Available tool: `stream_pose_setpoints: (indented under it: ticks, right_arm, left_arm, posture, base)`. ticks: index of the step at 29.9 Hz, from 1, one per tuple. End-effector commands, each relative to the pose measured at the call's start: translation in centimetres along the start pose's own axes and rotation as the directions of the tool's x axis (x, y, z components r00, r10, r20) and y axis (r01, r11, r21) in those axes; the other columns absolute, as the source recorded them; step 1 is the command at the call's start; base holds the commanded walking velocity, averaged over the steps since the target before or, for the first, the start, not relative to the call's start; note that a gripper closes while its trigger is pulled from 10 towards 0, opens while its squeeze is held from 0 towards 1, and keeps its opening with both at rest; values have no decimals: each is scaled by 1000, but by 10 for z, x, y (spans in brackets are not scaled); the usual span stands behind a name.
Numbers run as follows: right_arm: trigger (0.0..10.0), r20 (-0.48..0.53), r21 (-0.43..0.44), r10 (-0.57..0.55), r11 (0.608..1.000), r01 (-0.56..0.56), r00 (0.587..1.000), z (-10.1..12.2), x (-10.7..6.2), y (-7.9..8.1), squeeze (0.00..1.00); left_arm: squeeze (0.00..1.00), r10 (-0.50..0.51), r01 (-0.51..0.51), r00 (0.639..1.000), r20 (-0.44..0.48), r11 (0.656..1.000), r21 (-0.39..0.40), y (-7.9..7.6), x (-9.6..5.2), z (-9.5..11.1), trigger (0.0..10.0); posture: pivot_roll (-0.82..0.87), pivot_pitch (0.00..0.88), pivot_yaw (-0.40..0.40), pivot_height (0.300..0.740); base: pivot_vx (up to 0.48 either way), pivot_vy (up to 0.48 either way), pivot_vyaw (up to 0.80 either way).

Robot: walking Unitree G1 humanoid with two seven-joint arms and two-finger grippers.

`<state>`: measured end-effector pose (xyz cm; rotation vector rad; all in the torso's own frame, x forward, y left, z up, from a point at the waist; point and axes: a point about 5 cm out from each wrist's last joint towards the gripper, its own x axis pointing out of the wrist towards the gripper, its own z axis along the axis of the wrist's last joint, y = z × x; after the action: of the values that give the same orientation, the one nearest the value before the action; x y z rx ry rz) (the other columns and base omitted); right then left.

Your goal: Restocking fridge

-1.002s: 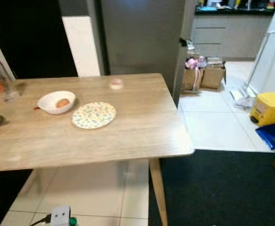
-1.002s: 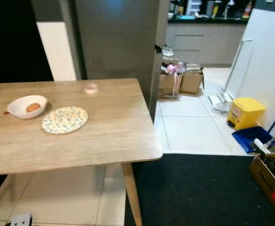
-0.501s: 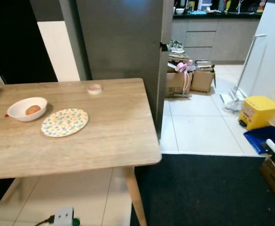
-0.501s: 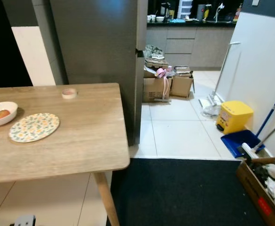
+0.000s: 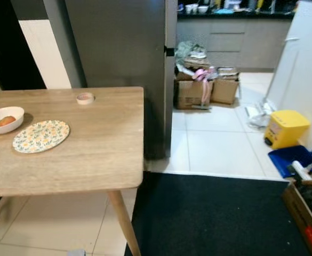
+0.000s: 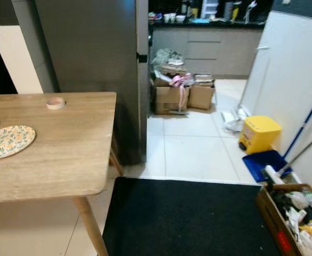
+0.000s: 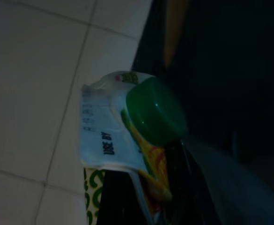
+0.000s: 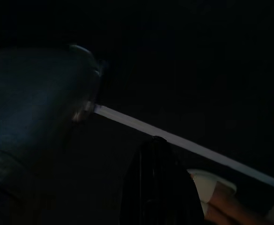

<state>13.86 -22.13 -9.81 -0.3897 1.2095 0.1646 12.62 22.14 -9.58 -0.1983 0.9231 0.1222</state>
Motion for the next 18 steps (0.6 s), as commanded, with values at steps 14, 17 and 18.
stream_pose_setpoints:
  ticks: [14, 17, 18]
  right_arm:
    - [10000, 6, -8, 12, 1000, -11, 1000, 1, 0, 4, 0]
    - [10000, 6, -6, 12, 1000, -12, 1000, 0, 0, 4, 0]
    - [10000, 5, -5, 13, 1000, -13, 1000, 0, 0, 4, 0]
  left_arm:
    - [0, -35, 35, 999, 9, 999, 13, -6, 3, 5, 10000]
    - [0, -37, 37, 999, 2, 999, 13, -6, 3, 4, 10000]
    - [0, -37, 37, 999, 0, 999, 10, -6, 3, 4, 10000]
  posture:
    - [-67, 0, 20, 740]
    - [-67, 0, 20, 740]
    - [-67, 0, 23, 740]
  base:
    - [0, -480, 0]
    - [0, -480, 0]
    - [0, -480, 0]
